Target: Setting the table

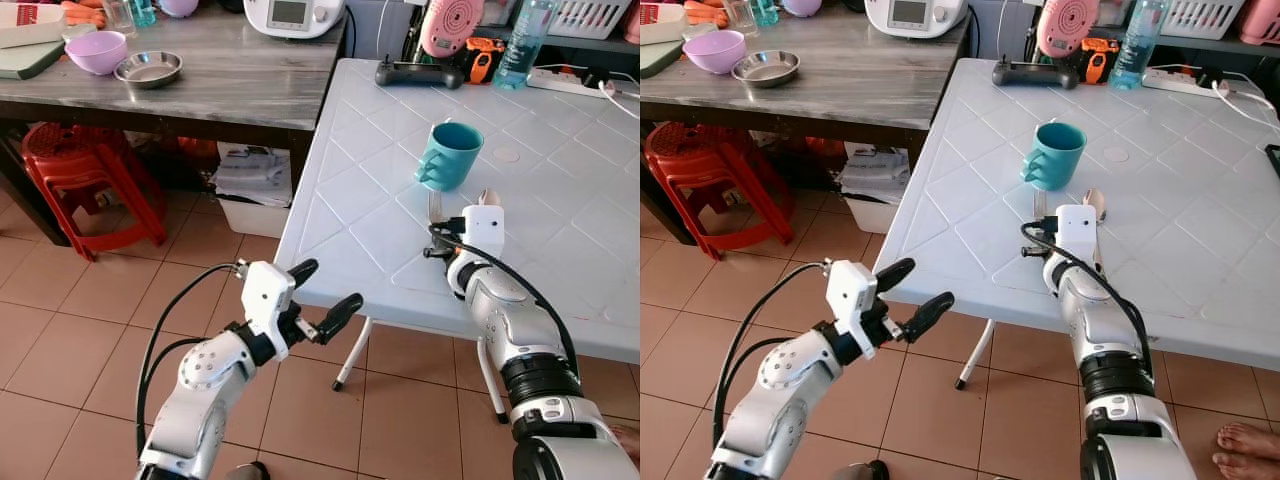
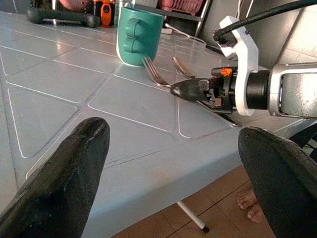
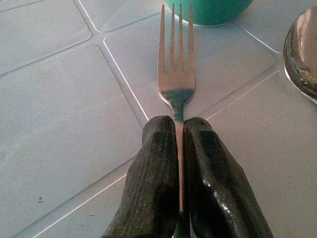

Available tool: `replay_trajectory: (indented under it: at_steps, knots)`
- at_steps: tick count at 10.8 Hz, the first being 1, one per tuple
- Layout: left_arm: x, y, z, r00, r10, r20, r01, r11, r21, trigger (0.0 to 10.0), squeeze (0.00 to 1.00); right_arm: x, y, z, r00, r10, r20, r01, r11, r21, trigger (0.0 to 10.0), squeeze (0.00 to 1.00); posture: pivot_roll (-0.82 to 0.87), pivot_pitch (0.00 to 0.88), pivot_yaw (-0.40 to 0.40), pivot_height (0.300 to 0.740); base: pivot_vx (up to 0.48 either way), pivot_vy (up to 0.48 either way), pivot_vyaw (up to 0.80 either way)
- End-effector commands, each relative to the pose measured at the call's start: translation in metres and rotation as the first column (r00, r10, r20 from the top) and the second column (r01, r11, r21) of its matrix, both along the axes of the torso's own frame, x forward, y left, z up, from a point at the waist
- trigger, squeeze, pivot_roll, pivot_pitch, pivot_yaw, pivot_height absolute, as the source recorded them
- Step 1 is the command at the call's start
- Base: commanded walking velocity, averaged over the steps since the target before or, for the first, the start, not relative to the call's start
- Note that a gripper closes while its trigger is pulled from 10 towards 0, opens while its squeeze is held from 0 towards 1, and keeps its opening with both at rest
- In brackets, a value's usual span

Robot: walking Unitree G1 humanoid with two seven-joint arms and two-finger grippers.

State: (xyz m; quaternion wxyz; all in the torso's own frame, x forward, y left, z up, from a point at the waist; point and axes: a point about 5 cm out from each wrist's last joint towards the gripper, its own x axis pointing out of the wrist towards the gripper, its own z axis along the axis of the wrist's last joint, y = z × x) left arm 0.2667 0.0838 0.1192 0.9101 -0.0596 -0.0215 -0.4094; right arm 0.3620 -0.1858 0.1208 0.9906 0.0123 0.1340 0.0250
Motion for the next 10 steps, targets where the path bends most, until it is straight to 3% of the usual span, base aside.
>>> replay_trajectory:
  at_steps: [1,4,6,8,9,10]
  knots:
    - [0.0,0.0,-0.001,1.0,-0.008,0.003,0.008,1.0,0.012,10.0,0.0,-0.014,-0.003,-0.034,0.988,-0.023,-0.155,0.027,0.999,0.025,0.0,0.0,0.05,0.11,-0.002,0.74,0.0,0.0,0.0]
    - [0.0,0.001,-0.002,1.0,0.01,0.001,-0.01,1.0,0.003,10.0,0.0,-0.01,-0.001,-0.01,0.996,-0.087,-0.009,0.088,0.991,0.098,0.0,0.0,0.05,0.093,-0.002,0.74,0.0,0.0,0.0]
    - [0.012,0.011,-0.002,0.982,0.187,0.02,-0.187,0.982,0.019,10.0,0.0,-0.018,0.006,0.012,0.983,-0.109,0.148,0.091,0.988,0.127,0.0,0.0,0.05,0.072,-0.006,0.74,0.0,0.0,0.0]
    - [0.027,0.028,0.0,0.913,0.407,0.009,-0.407,0.913,-0.003,10.0,0.0,-0.034,0.01,0.026,0.953,-0.159,0.258,0.118,0.979,0.165,0.0,0.0,0.05,0.048,-0.005,0.74,0.0,0.0,0.0]
    - [0.034,0.04,0.002,0.861,0.508,0.026,-0.509,0.861,-0.003,10.0,0.0,-0.046,0.009,0.032,0.928,-0.188,0.321,0.149,0.979,0.142,2.5,0.0,0.05,0.043,-0.007,0.74,0.0,0.0,0.0]
    - [0.037,0.045,0.002,0.84,0.542,0.026,-0.542,0.84,-0.004,10.0,0.0,-0.051,0.009,0.032,0.922,-0.195,0.334,0.158,0.978,0.134,10.0,0.0,0.06,0.037,-0.014,0.74,0.0,0.0,0.0]
